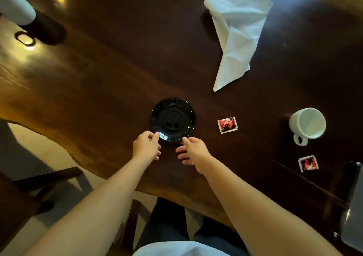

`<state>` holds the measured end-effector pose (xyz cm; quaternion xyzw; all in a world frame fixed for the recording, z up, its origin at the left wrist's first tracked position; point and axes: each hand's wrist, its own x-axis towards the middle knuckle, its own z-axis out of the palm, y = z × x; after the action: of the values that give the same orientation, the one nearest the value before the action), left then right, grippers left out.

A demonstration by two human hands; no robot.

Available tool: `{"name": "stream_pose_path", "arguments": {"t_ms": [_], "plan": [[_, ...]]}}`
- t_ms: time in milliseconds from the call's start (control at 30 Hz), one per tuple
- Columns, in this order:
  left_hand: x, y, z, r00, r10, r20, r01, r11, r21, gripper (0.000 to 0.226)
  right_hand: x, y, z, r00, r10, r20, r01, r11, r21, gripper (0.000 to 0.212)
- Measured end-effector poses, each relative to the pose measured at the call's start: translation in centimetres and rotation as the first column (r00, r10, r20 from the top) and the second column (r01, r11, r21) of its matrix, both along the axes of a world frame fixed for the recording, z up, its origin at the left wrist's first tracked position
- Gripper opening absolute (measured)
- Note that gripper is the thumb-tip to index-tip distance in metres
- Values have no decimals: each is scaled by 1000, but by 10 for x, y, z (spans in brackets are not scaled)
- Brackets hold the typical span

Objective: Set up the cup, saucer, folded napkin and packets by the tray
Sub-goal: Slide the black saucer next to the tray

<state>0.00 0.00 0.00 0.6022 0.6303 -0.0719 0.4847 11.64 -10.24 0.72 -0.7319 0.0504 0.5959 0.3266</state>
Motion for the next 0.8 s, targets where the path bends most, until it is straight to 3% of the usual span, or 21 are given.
{"name": "stream_pose_path", "arguments": {"t_ms": [267, 500, 800], "plan": [[4, 5, -4, 998, 50, 26, -50, 998, -24, 23, -6, 10, -4, 988, -150, 43, 151, 988, -15, 18], [10, -3, 7, 988, 146, 55, -143, 989, -46, 22, -2, 7, 0, 975, -142, 169, 153, 987, -54, 20], [36, -22, 37, 991, 110, 76, -112, 994, 17, 20, 16, -19, 24, 954, -230, 192, 238, 971, -22, 19]]}}
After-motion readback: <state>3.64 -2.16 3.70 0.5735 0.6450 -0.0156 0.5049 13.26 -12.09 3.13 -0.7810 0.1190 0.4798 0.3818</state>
